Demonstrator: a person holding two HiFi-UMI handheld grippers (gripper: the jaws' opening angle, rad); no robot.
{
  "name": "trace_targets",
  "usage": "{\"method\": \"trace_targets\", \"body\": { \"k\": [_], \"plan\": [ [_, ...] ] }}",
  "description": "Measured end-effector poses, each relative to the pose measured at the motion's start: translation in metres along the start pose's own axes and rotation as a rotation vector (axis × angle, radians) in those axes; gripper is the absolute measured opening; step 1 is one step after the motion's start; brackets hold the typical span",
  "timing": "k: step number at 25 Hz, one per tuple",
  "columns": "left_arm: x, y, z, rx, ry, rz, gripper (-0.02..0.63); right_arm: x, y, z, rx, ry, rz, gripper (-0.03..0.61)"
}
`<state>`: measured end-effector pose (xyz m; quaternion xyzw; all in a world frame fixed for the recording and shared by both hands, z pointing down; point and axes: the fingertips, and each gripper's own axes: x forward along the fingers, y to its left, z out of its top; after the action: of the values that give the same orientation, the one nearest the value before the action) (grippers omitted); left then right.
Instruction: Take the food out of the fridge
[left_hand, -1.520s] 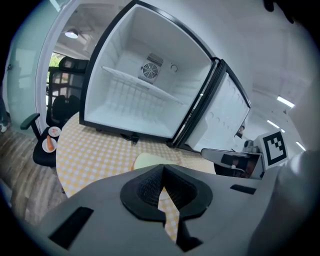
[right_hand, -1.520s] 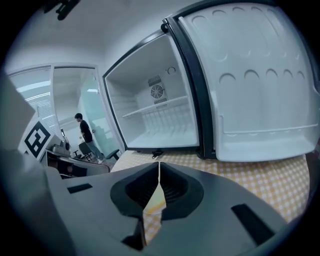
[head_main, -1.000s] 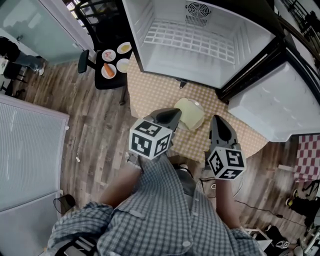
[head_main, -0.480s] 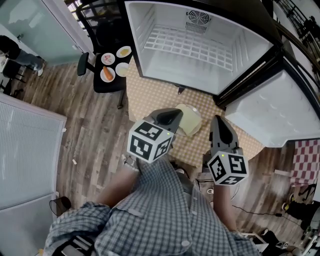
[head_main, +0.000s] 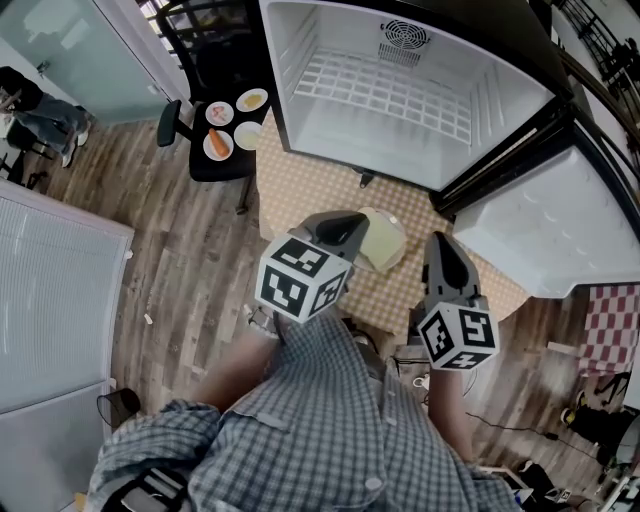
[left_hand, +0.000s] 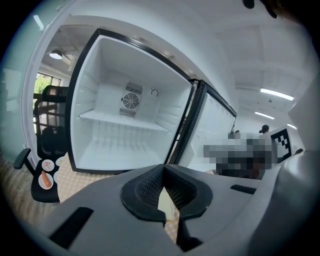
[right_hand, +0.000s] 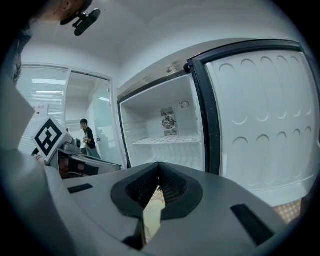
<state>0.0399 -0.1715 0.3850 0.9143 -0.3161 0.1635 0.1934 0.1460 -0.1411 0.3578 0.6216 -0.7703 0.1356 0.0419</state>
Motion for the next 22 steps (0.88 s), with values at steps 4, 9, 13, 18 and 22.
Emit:
{"method": "trace_targets", "body": {
  "k": [4,9,13,18,22],
  "plan": [
    [-0.0003,-0.002,0.0012,0.004,-0.004,-0.013,0.006,0.0001,0.0009,-0.0011,-0.016,0.007,0.006,0.01],
    [-0.001,-0.0009,0.0026,0.024,-0.002,-0.006,0.006,0.0018,0.0029,-0.0016,-0.01,0.01,0.015,0.009],
    [-0.0001,-0.0014,0.003,0.034,0.002,-0.006,0.006,0.0034,0.0035,-0.0014,-0.006,0.011,0.02,0.009],
    [0.0014,-0.0043,0.0023,0.05,0.007,-0.011,0.006,0.0044,0.0052,-0.0041,-0.012,0.016,0.022,0.009],
    [0.0035,-0.0059,0.0017,0.049,0.008,-0.017,0.006,0.0052,0.0046,-0.006,-0.01,0.021,0.023,0.009]
  ]
}}
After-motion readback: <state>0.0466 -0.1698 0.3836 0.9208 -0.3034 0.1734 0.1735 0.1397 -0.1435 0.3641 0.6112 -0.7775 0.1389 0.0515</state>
